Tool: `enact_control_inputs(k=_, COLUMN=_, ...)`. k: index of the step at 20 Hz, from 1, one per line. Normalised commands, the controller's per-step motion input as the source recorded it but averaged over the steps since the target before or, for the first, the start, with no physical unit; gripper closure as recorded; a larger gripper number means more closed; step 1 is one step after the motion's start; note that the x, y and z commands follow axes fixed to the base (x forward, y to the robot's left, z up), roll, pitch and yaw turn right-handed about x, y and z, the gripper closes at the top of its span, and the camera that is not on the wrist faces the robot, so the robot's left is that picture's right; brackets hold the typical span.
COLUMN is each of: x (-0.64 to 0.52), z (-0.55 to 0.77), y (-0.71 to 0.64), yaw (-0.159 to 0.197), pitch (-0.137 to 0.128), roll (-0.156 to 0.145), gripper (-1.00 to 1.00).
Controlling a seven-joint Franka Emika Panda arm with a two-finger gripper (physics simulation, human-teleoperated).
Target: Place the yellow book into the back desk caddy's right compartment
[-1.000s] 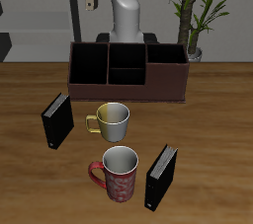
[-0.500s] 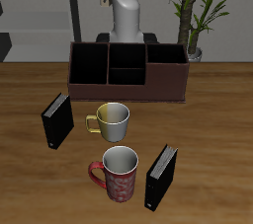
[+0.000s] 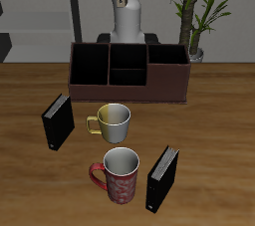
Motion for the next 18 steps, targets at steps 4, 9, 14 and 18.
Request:
enact_control_inputs(k=4, x=0.09, z=-0.08, y=0.40, yaw=-0.020, pitch=0.031, roll=0.022, gripper=1.00)
enact_control_inputs(k=9, x=0.06, z=-0.13, y=0.44, yaw=-0.013, pitch=0.029, roll=0.018, gripper=1.00)
enact_control_inputs(k=14, x=0.06, z=-0.07, y=0.23, yaw=-0.007, pitch=0.039, roll=0.026, gripper=1.00)
enact_control_inputs(k=18, x=0.09, z=-0.11, y=0.41, yaw=0.006, pitch=0.025, roll=0.024, gripper=1.00)
